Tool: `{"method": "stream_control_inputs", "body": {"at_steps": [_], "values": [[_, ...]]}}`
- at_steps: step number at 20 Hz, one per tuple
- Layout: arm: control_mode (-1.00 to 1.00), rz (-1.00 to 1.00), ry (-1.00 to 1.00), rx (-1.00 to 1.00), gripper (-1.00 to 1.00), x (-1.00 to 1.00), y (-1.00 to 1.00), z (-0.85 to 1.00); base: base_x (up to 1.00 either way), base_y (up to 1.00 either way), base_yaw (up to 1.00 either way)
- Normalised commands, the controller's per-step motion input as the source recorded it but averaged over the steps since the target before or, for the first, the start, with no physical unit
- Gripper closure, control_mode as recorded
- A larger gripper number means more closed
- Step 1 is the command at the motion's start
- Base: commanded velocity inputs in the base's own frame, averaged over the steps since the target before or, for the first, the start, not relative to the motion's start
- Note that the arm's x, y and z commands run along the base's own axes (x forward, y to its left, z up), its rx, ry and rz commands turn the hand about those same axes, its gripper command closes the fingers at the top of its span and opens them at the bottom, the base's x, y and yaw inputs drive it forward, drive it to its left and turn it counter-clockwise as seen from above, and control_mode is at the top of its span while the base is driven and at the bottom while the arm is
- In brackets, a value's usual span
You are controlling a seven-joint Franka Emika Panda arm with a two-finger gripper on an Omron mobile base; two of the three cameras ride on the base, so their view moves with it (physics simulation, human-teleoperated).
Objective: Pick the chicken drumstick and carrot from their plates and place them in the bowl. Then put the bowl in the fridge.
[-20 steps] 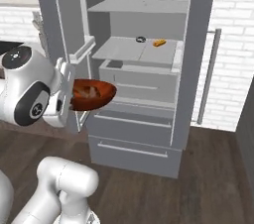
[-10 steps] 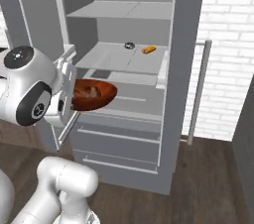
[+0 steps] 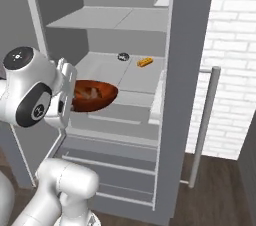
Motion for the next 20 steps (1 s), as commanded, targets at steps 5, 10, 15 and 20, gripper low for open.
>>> {"method": "stream_control_inputs", "body": {"at_steps": [5,10,15,20], "values": [[1.0,0.0,0.0,0.0,1.0,0.0,0.0,0.0,0.63,-0.35,0.0],[1.0,0.0,0.0,0.0,1.0,0.0,0.0,0.0,0.66,-0.21,0.0],[1.0,0.0,0.0,0.0,1.0,0.0,0.0,0.0,0.5,-0.05,0.0],[-1.0,0.0,0.0,0.0,1.0,0.56,0.0,-0.65,0.0,0.0,0.0]]}}
